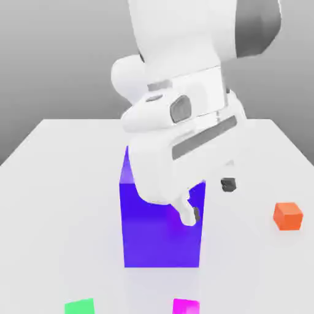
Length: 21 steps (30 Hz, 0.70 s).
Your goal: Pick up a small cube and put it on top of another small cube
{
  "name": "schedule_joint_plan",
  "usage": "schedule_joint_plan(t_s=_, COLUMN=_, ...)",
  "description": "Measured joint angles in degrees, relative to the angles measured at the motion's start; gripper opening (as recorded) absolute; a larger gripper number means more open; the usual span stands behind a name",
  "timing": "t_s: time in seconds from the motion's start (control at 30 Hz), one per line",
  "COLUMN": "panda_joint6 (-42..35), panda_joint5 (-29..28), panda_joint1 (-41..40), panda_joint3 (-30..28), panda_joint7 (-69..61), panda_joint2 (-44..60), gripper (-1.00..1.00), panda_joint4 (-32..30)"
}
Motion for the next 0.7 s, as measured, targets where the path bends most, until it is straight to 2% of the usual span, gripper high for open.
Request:
schedule_joint_plan(t_s=0.2, panda_joint6=3.7, panda_joint5=-1.0, panda_joint1=-0.7, panda_joint3=1.4, panda_joint7=-10.9, panda_joint2=9.2, gripper=0.0, panda_joint4=-0.3)
schedule_joint_plan(t_s=0.43, panda_joint6=9.1, panda_joint5=-7.9, panda_joint1=-0.3, panda_joint3=1.2, panda_joint7=-19.4, panda_joint2=18.3, gripper=0.0, panda_joint4=-0.9)
schedule_joint_plan(t_s=0.57, panda_joint6=15.0, panda_joint5=-5.7, panda_joint1=-2.3, panda_joint3=3.9, panda_joint7=-22.7, panda_joint2=26.2, gripper=0.0, panda_joint4=0.7)
schedule_joint_plan(t_s=0.6, panda_joint6=16.1, panda_joint5=-5.1, panda_joint1=-2.9, panda_joint3=4.6, panda_joint7=-23.2, panda_joint2=27.7, gripper=-1.0, panda_joint4=1.0)
schedule_joint_plan(t_s=0.7, panda_joint6=16.1, panda_joint5=-5.1, panda_joint1=-2.9, panda_joint3=4.6, panda_joint7=-23.2, panda_joint2=27.7, gripper=-1.0, panda_joint4=1.0)
